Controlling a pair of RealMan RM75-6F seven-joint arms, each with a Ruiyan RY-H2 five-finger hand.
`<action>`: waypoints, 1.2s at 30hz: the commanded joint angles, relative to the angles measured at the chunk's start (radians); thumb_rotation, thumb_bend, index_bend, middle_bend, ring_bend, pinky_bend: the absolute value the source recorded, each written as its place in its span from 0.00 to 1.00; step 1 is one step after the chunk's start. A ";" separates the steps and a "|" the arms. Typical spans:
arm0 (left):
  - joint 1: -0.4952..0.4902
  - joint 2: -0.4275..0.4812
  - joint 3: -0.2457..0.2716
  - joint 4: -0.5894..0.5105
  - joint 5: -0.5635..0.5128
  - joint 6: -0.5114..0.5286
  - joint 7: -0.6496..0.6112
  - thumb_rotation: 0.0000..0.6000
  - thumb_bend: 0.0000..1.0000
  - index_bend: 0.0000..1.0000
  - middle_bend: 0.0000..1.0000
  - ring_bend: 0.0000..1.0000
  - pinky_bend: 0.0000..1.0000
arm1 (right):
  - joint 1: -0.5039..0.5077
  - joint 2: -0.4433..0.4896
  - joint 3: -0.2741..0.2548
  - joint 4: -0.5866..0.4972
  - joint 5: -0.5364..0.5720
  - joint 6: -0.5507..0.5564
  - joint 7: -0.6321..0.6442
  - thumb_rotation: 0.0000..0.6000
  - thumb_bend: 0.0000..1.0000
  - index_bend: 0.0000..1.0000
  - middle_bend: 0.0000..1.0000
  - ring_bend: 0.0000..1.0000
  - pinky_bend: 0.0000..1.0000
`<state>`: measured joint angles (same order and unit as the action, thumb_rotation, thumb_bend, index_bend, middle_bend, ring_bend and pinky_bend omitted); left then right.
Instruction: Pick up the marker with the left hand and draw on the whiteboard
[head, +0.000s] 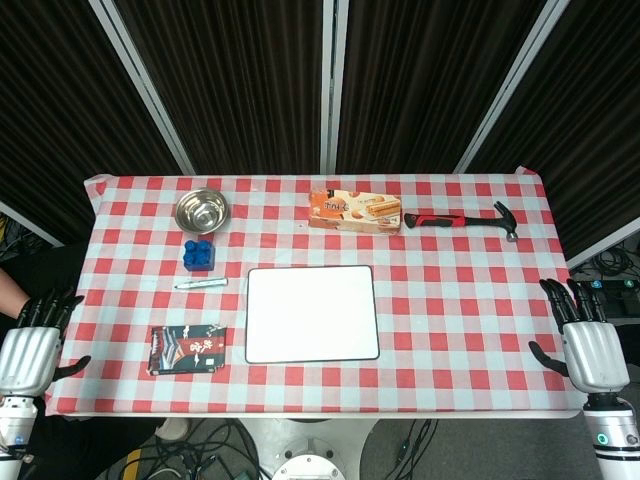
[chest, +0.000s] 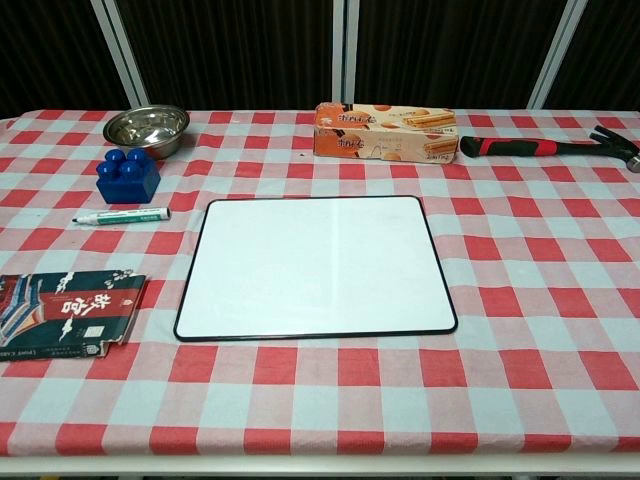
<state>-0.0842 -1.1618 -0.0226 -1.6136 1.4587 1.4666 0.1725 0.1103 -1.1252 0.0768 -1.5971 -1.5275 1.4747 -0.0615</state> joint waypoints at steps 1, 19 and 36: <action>0.008 -0.008 0.002 -0.003 -0.008 0.006 0.007 1.00 0.12 0.15 0.07 0.01 0.10 | 0.007 0.001 0.000 -0.001 -0.002 -0.010 0.003 1.00 0.13 0.00 0.09 0.00 0.00; -0.148 -0.064 -0.095 0.058 0.027 -0.113 -0.024 1.00 0.12 0.33 0.24 0.23 0.37 | 0.002 0.024 0.000 -0.007 -0.031 0.029 0.015 1.00 0.13 0.00 0.08 0.00 0.00; -0.498 -0.316 -0.170 0.283 -0.248 -0.602 0.171 1.00 0.23 0.41 0.46 0.69 0.95 | -0.004 0.041 0.001 -0.019 -0.029 0.040 0.010 1.00 0.13 0.00 0.08 0.00 0.00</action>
<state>-0.5403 -1.4329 -0.1770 -1.3680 1.2675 0.9097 0.2898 0.1064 -1.0840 0.0777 -1.6162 -1.5566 1.5150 -0.0513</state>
